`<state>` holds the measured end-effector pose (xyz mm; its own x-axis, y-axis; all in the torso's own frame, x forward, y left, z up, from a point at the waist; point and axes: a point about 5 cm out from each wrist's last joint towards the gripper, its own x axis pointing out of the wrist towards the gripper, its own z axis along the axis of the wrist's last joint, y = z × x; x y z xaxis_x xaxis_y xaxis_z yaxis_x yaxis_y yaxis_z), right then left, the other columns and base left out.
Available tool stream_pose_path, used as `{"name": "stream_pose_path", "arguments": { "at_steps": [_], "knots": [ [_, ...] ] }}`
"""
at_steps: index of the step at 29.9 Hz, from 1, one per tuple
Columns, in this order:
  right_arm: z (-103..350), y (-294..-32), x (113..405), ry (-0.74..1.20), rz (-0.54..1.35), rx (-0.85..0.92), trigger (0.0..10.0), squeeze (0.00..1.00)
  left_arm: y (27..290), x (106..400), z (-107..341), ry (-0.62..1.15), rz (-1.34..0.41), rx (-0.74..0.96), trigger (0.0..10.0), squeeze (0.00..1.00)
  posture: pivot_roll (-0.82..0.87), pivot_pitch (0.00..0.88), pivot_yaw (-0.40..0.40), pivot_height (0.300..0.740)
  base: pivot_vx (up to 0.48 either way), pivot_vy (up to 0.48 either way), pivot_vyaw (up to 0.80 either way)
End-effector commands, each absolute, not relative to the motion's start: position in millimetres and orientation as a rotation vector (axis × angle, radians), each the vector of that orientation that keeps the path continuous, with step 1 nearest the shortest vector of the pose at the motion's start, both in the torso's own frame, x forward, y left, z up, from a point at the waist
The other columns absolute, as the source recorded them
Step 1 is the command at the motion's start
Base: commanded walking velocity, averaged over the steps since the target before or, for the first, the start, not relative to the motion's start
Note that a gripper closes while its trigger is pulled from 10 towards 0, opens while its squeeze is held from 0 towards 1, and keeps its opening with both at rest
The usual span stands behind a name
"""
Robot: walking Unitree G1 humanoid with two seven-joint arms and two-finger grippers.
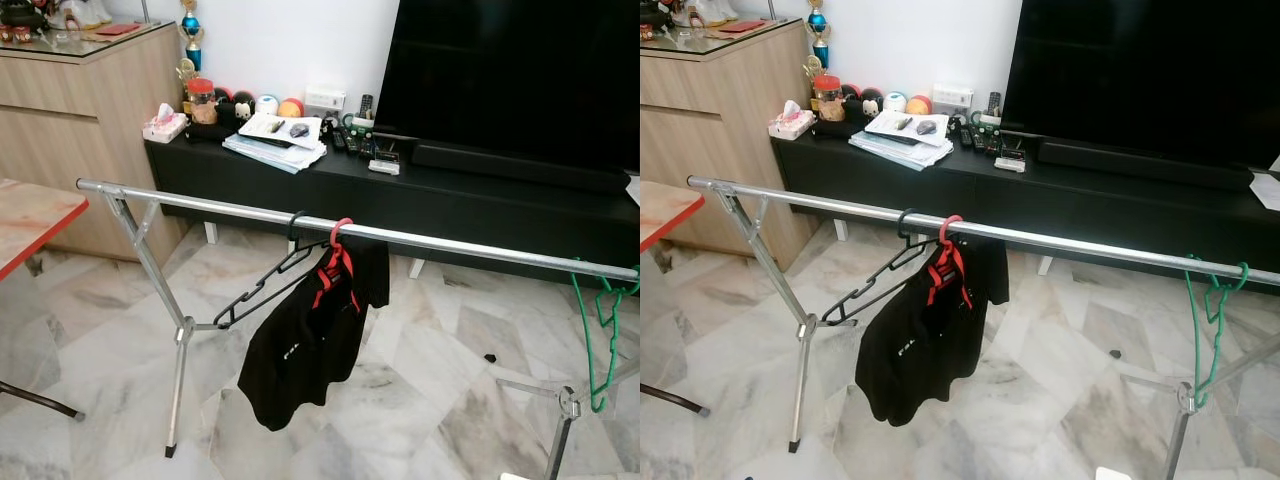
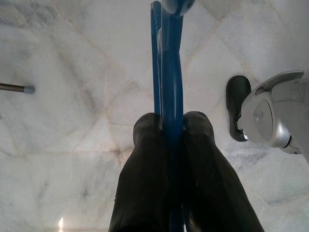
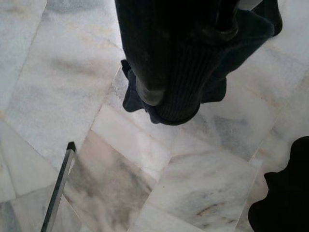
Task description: Hang hanger
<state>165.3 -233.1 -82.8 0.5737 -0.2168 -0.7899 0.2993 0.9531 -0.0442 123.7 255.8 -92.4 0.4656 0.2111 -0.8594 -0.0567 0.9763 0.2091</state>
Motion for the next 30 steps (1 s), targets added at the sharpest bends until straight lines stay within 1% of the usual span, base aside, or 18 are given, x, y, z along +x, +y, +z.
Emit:
{"name": "stream_pose_path", "arguments": {
  "at_steps": [1, 16, 21, 26, 30],
  "knots": [
    [-81, -239, 166, 0.893, -0.321, 0.092, 10.0, 0.00, 254, 119, -94, 1.093, 0.151, 0.173, 10.0, 0.00, 0.08, 0.000, -0.048, 0.740, 0.000, 0.000, 0.00],
    [-80, -233, 171, 0.887, -0.321, 0.105, 10.0, 0.00, 261, 118, -93, 1.097, 0.158, 0.179, 10.0, 0.00, 0.09, 0.000, -0.034, 0.740, 0.000, 0.000, 0.00],
    [-79, -226, 178, 0.875, -0.320, 0.124, 10.0, 0.00, 267, 124, -89, 1.083, 0.163, 0.194, 10.0, 0.00, 0.10, 0.000, -0.007, 0.740, 0.000, 0.000, 0.00],
    [-77, -223, 184, 0.866, -0.314, 0.126, 10.0, 0.00, 270, 130, -86, 1.072, 0.160, 0.202, 10.0, 0.00, 0.10, 0.000, 0.000, 0.740, 0.000, 0.000, 0.00],
    [-75, -223, 188, 0.858, -0.318, 0.126, 10.0, 0.00, 269, 134, -85, 1.066, 0.149, 0.206, 10.0, 0.00, 0.09, 0.000, 0.014, 0.740, -0.242, 0.000, 0.00]
  ]
}}
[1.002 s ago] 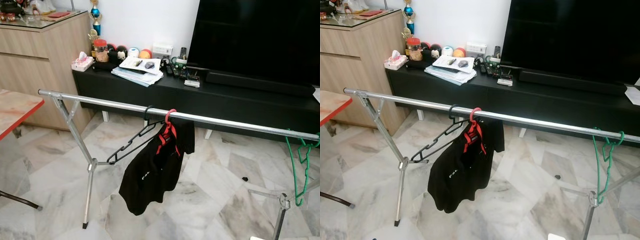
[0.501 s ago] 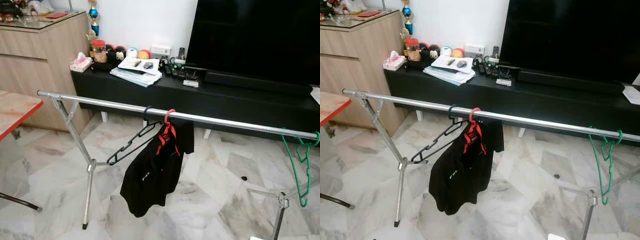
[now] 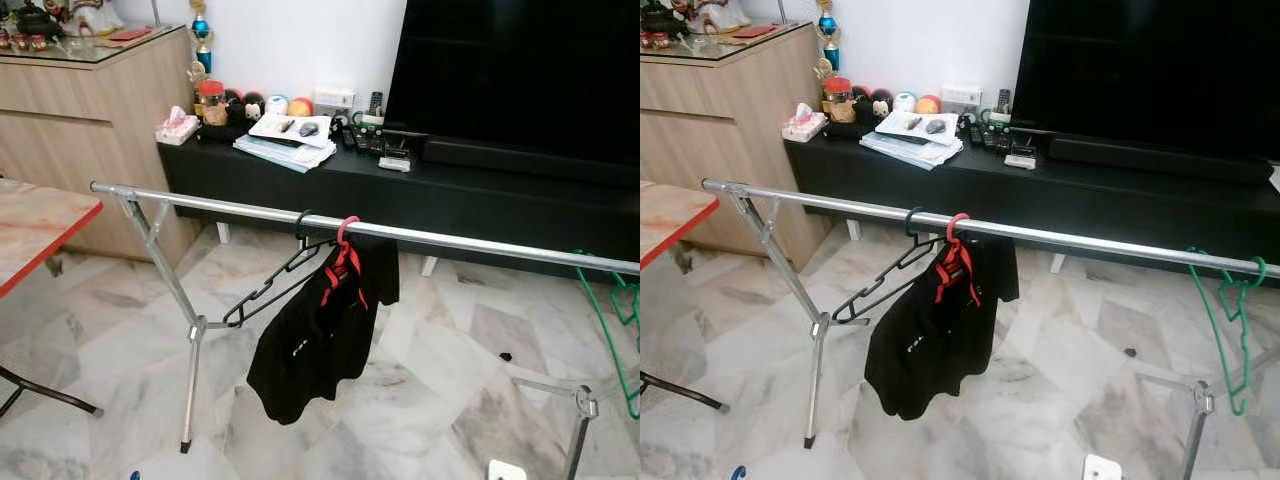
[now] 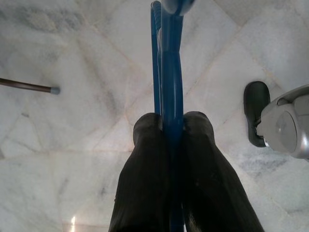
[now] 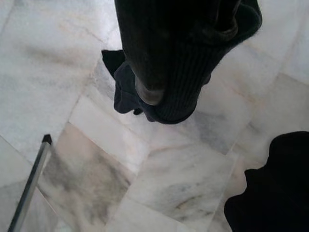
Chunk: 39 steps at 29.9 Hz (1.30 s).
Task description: Hang hanger
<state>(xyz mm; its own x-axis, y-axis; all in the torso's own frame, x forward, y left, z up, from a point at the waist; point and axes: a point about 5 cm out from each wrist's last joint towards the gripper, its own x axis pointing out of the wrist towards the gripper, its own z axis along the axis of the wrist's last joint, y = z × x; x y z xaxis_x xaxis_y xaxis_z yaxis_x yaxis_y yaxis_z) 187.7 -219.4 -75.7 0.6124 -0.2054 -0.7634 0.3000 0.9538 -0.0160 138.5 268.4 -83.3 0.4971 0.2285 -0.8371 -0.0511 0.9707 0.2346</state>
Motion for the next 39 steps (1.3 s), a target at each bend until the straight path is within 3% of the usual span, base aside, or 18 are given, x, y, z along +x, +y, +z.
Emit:
{"name": "stream_pose_path", "arguments": {
  "at_steps": [1, 9, 17, 22, 29, 39],
  "knots": [
    [-74, -223, 189, 0.857, -0.320, 0.125, 10.0, 0.00, 269, 133, -86, 1.069, 0.146, 0.205, 10.0, 0.00, 0.09, 0.000, 0.015, 0.740, -0.251, 0.000, 0.00],
    [-73, -229, 188, 0.850, -0.324, 0.107, 10.0, 0.00, 267, 109, -93, 1.110, 0.129, 0.205, 10.0, 0.00, 0.08, 0.000, 0.004, 0.740, -0.259, 0.000, 0.00],
    [-70, -232, 192, 0.842, -0.313, 0.082, 10.0, 0.00, 259, 112, -95, 1.096, 0.132, 0.188, 10.0, 0.00, 0.09, 0.000, -0.011, 0.740, -0.273, 0.000, 0.00],
    [-68, -235, 195, 0.807, -0.342, 0.106, 10.0, 0.00, 251, 111, -97, 1.110, 0.087, 0.205, 10.0, 0.00, 0.04, 0.000, 0.021, 0.740, -0.274, 0.000, 0.00],
    [-65, -239, 197, 0.784, -0.346, 0.109, 10.0, 0.00, 248, 118, -96, 1.089, 0.061, 0.219, 10.0, 0.00, 0.02, 0.000, 0.029, 0.740, -0.278, 0.000, 0.00],
    [-56, -245, 208, 0.731, -0.334, 0.114, 10.0, 0.00, 230, 155, -87, 0.983, 0.025, 0.218, 10.0, 0.00, 0.02, 0.000, 0.010, 0.740, -0.278, 0.000, 0.00]
  ]
}}
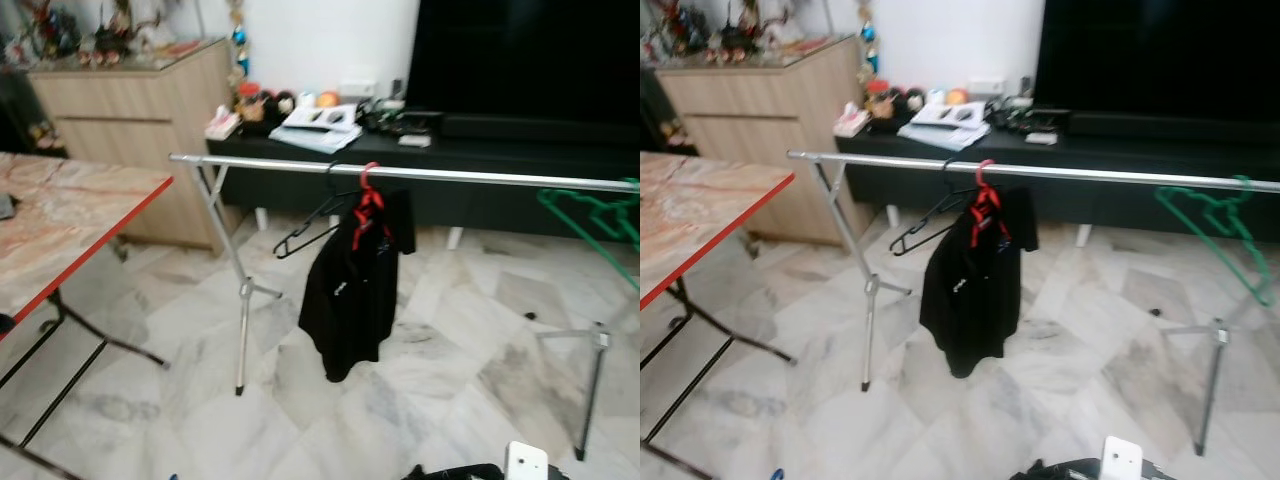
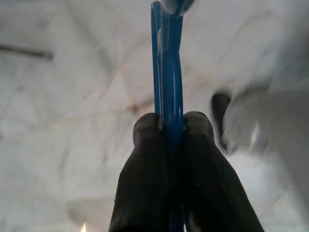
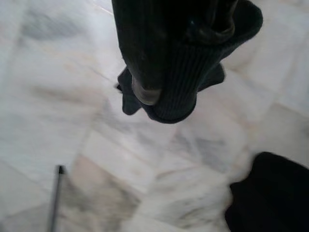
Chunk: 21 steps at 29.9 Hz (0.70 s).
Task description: Hang hanger
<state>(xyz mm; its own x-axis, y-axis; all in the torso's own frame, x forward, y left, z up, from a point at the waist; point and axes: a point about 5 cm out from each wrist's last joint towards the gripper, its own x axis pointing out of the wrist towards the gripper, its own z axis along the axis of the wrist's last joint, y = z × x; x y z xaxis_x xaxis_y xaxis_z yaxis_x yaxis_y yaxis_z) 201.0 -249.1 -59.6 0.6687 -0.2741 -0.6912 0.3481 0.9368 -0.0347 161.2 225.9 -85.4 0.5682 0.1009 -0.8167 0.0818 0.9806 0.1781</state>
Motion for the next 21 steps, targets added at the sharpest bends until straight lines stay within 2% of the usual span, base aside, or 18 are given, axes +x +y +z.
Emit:
{"name": "stream_pose_path", "arguments": {
  "at_steps": [1, 13, 15, 21],
  "knots": [
    [-55, -245, 210, 0.726, -0.332, 0.115, 10.0, 0.00, 229, 157, -86, 0.975, 0.023, 0.217, 10.0, 0.00, 0.02, 0.000, 0.008, 0.740, -0.277, 0.000, 0.00],
    [-49, -252, 216, 0.700, -0.316, 0.105, 10.0, 0.00, 218, 165, -84, 0.920, 0.018, 0.186, 10.0, 0.00, 0.05, 0.000, -0.035, 0.740, -0.279, 0.000, 0.00],
    [-48, -256, 216, 0.699, -0.298, 0.091, 10.0, 0.00, 216, 163, -85, 0.912, 0.030, 0.174, 10.0, 0.00, 0.06, 0.000, -0.070, 0.740, -0.281, 0.000, 0.00],
    [-46, -261, 215, 0.700, -0.256, 0.060, 10.0, 0.00, 216, 152, -89, 0.917, 0.069, 0.147, 10.0, 0.00, 0.07, 0.000, -0.088, 0.740, -0.281, 0.000, 0.00]
  ]
}}
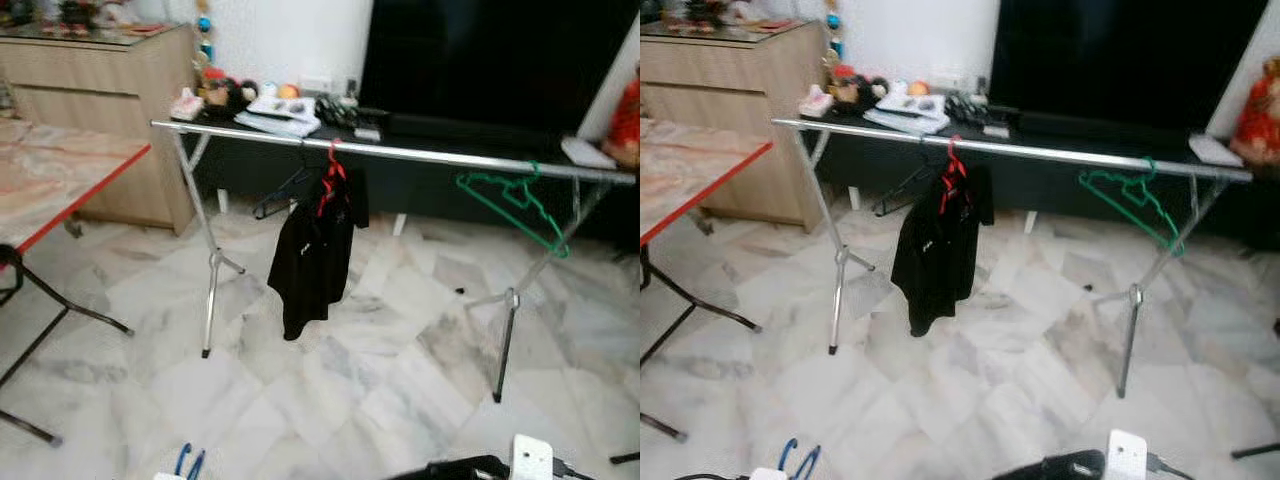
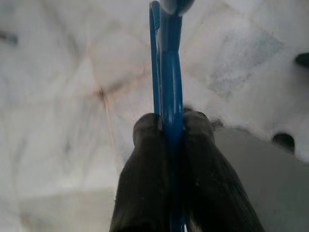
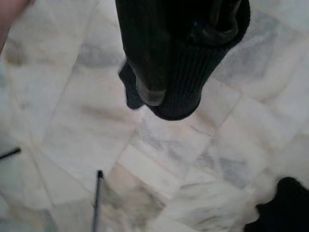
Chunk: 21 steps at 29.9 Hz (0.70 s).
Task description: Hang hanger
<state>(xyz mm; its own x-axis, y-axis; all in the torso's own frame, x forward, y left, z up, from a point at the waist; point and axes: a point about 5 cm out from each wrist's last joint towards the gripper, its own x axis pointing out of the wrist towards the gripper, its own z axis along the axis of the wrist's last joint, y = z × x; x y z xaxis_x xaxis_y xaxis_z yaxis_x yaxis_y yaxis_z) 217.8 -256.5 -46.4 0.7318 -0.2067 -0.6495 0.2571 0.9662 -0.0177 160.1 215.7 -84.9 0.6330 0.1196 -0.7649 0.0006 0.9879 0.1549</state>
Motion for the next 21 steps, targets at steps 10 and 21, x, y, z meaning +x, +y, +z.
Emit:
{"name": "stream_pose_path", "arguments": {
  "at_steps": [10, 21],
  "knots": [
    [-49, -275, 200, 0.723, -0.265, 0.038, 10.0, 0.00, 202, 127, -99, 0.965, 0.057, 0.130, 10.0, 0.00, 0.09, 0.008, -0.102, 0.740, -0.226, 0.000, 0.00],
    [-51, -267, 199, 0.701, -0.221, 0.062, 10.0, 0.00, 229, 133, -91, 0.913, 0.154, 0.131, 10.0, 0.00, 0.13, 0.027, -0.117, 0.740, 0.000, 0.000, 0.00]
  ]
}}
